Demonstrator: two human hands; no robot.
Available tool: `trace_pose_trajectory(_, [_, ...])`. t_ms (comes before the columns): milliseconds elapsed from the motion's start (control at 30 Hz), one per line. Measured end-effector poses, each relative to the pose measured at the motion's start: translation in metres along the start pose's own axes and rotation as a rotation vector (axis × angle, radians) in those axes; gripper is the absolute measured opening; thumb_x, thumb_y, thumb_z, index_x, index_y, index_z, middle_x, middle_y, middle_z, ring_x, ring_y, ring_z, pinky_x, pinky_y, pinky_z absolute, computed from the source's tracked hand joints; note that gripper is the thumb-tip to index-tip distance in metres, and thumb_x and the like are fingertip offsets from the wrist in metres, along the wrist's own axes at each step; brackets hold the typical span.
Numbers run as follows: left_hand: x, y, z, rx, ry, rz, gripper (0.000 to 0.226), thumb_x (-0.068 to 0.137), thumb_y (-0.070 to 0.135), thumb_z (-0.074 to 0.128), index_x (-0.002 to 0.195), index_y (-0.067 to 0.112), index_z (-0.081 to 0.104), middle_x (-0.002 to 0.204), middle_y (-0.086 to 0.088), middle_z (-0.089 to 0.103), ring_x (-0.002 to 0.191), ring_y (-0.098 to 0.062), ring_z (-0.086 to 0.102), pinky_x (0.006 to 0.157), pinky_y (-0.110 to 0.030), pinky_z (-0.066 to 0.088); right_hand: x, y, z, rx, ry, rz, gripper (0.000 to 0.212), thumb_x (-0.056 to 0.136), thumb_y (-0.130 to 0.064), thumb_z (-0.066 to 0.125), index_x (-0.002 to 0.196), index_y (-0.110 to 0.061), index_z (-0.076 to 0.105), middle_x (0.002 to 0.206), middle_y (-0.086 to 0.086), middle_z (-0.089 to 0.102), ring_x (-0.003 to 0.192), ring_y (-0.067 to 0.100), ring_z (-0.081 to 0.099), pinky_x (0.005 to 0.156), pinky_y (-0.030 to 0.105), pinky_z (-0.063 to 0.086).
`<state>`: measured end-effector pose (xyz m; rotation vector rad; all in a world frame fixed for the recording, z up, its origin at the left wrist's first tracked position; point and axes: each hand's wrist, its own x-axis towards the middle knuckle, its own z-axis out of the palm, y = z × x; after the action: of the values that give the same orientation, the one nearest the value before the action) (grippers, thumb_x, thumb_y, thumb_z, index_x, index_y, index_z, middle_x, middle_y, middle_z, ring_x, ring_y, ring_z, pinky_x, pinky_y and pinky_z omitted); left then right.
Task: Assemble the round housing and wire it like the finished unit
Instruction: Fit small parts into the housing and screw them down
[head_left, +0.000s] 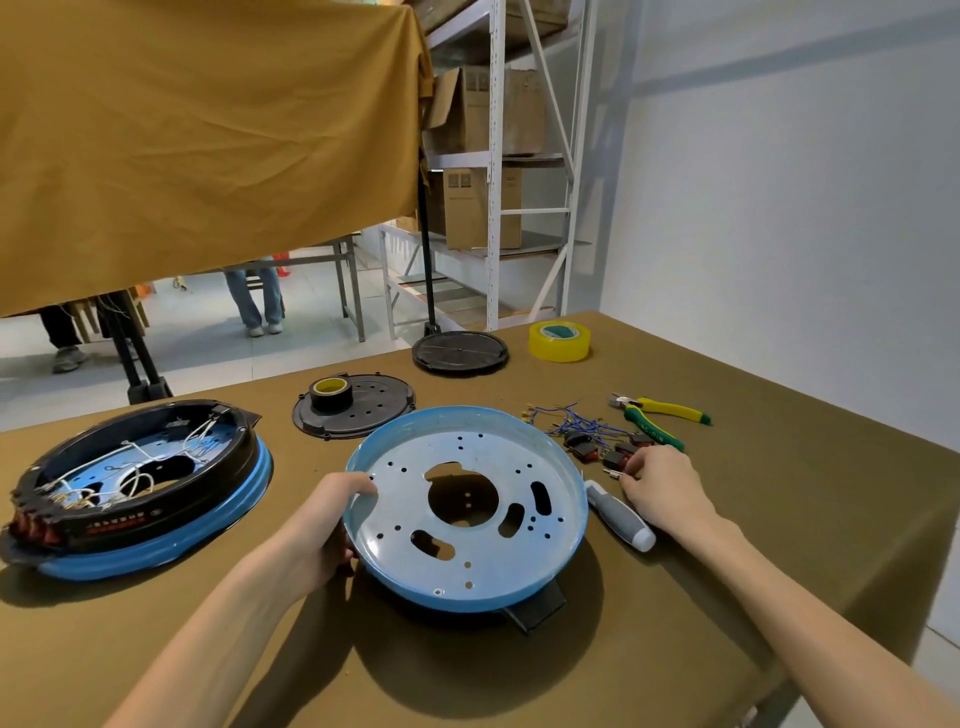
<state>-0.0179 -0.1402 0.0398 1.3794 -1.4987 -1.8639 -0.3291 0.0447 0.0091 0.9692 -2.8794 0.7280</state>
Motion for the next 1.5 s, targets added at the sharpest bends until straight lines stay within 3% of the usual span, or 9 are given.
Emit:
trace_pose_trajectory(200, [0.000,0.000,-0.003,-0.013,-0.014,-0.032,0.029,0.083,0.028,0.064,0.108,0.019,0.053,0.109,-0.020,0.062,0.093,-0.030,0.058,0.077,-0.035,0.044,-0.003,-0.001,-0.004,-0.085,-0.004,-0.007,0.007,0.099,-0.023,0.065,0.101,-0.021,0.071,0.109,0.003,0.070,0.096,0.024,0.066,0.073,0.035,0.052])
trace_pose_trajectory(300, [0.001,-0.001,-0.007,-0.001,-0.046,-0.028,0.040,0.082,0.037,0.069,0.116,0.019,0.055,0.104,-0.018,0.059,0.089,-0.027,0.049,0.066,-0.031,0.039,0.000,-0.001,-0.006,-0.014,-0.046,0.009,0.005,0.097,-0.017,0.067,0.100,-0.019,0.070,0.108,0.006,0.072,0.098,0.025,0.066,0.081,0.037,0.055])
trace_pose_trajectory(400, [0.001,0.000,-0.009,-0.016,-0.099,-0.011,0.056,0.082,0.058,0.071,0.121,0.021,0.057,0.106,-0.016,0.057,0.090,-0.025,0.042,0.062,-0.029,0.036,0.001,0.000,-0.009,0.069,-0.018,-0.001,0.015,0.096,-0.011,0.068,0.109,-0.011,0.074,0.107,0.009,0.073,0.100,0.027,0.067,0.088,0.040,0.056])
trace_pose_trajectory(567, [0.003,0.002,-0.014,0.025,-0.154,-0.023,0.085,0.062,0.088,0.059,0.118,0.024,0.060,0.113,-0.011,0.052,0.089,-0.024,0.038,0.067,-0.030,0.037,-0.006,-0.012,-0.011,0.229,0.119,-0.093,0.012,0.098,-0.015,0.065,0.102,-0.011,0.076,0.088,0.001,0.071,0.081,0.017,0.064,0.075,0.031,0.052])
trace_pose_trajectory(700, [0.004,0.001,-0.015,0.026,-0.204,-0.035,0.093,0.065,0.089,0.056,0.124,0.017,0.061,0.105,-0.011,0.046,0.074,-0.019,0.035,0.062,-0.029,0.037,-0.018,-0.041,-0.019,0.392,0.027,-0.215,0.017,0.104,-0.022,0.056,0.097,-0.016,0.070,0.079,0.000,0.069,0.066,0.013,0.058,0.062,0.029,0.046])
trace_pose_trajectory(933, [0.003,-0.002,-0.010,0.079,-0.263,-0.056,0.105,0.055,0.086,0.066,0.120,0.004,0.061,0.076,-0.008,0.044,0.070,-0.017,0.039,0.061,-0.028,0.041,-0.043,-0.096,-0.034,0.632,0.067,-0.392,0.002,0.095,-0.023,0.072,0.093,-0.023,0.073,0.073,-0.008,0.069,0.066,0.000,0.062,0.059,0.013,0.047])
trace_pose_trajectory(1033, [0.004,-0.003,-0.006,0.104,-0.278,-0.068,0.104,0.051,0.090,0.063,0.113,0.007,0.061,0.087,-0.010,0.049,0.080,-0.021,0.042,0.071,-0.032,0.042,-0.051,-0.115,-0.037,0.752,-0.114,-0.396,0.003,0.091,-0.017,0.076,0.090,-0.018,0.079,0.073,-0.004,0.076,0.064,0.006,0.070,0.058,0.016,0.052])
trace_pose_trajectory(1167, [0.005,-0.004,-0.003,0.128,-0.319,-0.086,0.098,0.059,0.092,0.054,0.103,0.006,0.065,0.066,-0.003,0.046,0.064,-0.014,0.041,0.065,-0.029,0.040,-0.057,-0.136,-0.027,0.897,-0.363,-0.383,0.012,0.093,-0.007,0.070,0.096,-0.012,0.081,0.080,0.004,0.078,0.068,0.009,0.071,0.063,0.018,0.055])
trace_pose_trajectory(1500, [0.006,-0.005,-0.005,0.081,-0.346,-0.096,0.102,0.064,0.090,0.051,0.115,0.003,0.065,0.070,-0.003,0.048,0.069,-0.014,0.043,0.071,-0.029,0.042,-0.051,-0.171,-0.002,0.711,-0.352,-0.541,0.013,0.097,-0.014,0.068,0.099,-0.010,0.080,0.076,-0.004,0.073,0.062,0.001,0.064,0.057,0.017,0.052])
